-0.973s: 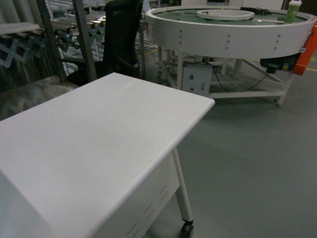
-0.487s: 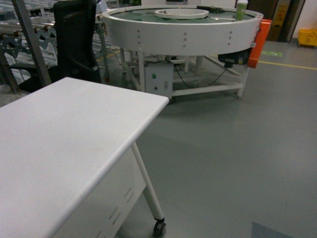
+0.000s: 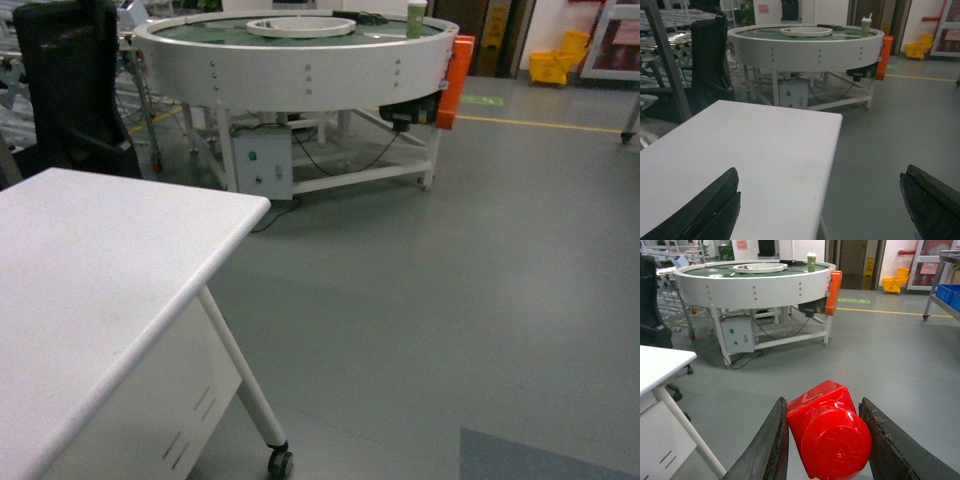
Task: Pick red block from blue box to shelf
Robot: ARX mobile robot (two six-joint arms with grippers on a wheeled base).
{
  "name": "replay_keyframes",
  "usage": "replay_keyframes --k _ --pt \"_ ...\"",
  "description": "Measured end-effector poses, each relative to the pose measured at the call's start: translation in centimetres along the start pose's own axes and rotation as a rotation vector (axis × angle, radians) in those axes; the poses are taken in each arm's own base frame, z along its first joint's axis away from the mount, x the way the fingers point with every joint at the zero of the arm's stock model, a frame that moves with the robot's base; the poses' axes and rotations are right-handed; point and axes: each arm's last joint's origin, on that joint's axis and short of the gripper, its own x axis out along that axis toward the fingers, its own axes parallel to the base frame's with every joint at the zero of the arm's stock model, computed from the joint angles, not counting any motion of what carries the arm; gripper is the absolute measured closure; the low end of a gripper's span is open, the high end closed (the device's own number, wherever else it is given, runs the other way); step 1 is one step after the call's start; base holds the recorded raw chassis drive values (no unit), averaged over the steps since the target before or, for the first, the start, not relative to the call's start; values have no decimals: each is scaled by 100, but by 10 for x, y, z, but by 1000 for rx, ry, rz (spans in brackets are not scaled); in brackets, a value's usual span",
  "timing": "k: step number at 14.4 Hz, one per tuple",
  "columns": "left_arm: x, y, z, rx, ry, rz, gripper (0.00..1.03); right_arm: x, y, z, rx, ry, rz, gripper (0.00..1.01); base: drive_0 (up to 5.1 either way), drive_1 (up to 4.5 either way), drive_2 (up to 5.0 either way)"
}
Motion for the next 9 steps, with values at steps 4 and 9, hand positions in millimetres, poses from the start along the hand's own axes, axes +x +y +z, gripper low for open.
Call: replay_keyframes --k 4,9 --pt "0 0 0 0 0 0 5 0 0 0 0 0 0 67 -147 -147 -147" --pt "0 0 0 0 0 0 5 0 0 0 0 0 0 68 -152 -152 -152"
